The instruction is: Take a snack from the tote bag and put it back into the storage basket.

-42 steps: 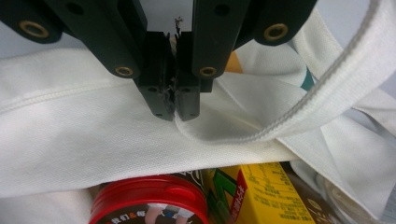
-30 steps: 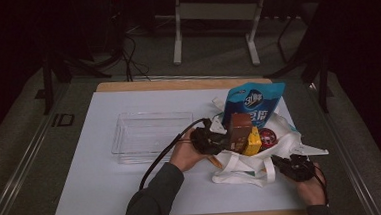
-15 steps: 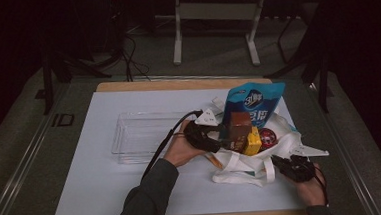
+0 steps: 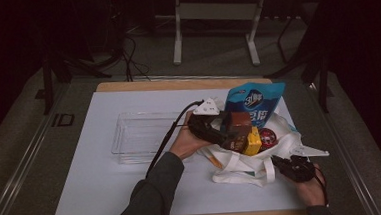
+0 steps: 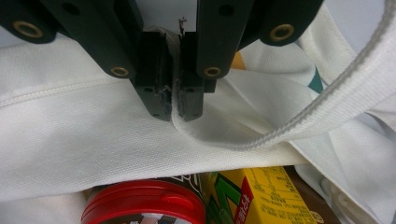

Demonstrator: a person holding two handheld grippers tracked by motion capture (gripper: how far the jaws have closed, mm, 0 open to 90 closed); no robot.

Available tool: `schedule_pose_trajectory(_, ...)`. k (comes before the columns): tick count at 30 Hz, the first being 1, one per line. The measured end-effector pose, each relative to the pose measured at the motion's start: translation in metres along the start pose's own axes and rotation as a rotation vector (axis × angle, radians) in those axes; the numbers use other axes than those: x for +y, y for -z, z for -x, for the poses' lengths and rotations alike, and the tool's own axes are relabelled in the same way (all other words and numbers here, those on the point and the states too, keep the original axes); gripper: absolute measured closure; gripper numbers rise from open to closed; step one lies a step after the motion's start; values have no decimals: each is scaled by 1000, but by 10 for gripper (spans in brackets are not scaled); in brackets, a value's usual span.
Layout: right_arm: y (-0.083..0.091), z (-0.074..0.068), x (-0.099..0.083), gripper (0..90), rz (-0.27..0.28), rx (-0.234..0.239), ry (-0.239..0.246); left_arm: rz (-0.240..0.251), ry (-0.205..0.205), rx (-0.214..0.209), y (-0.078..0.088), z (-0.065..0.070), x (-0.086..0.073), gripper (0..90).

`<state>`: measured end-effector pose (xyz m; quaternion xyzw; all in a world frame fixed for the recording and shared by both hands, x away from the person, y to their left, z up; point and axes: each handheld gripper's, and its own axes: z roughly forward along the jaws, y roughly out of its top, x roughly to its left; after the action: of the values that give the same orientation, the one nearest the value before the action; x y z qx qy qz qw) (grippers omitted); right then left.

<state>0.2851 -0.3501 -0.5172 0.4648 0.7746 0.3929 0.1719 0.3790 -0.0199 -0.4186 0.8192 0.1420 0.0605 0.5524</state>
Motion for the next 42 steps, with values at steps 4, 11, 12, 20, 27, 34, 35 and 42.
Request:
schedule_pose_trajectory(4,0,0,0,829,0,0,1,8,-11,40,-4,0,4,176)
schedule_pose_trajectory(11,0,0,0,829,-2,0,0,-3,-16,38,-14,-1,10,164)
schedule_pose_trajectory(12,-1,0,0,828,-2,0,-1,-7,-19,49,-15,0,11,164)
schedule_pose_trajectory(20,-1,0,0,828,-4,-1,0,46,-23,64,-13,3,10,202)
schedule_pose_trajectory(27,-1,-1,0,827,-5,-4,1,36,-47,55,-18,8,8,254)
schedule_pose_trajectory(34,-1,0,0,827,-4,0,0,18,-20,28,-29,3,4,267)
schedule_pose_trajectory(35,-1,0,0,827,-5,0,-1,15,-17,25,-31,3,3,277)
schedule_pose_trajectory(42,-1,0,0,826,-4,2,-3,15,-8,14,-35,5,1,314)
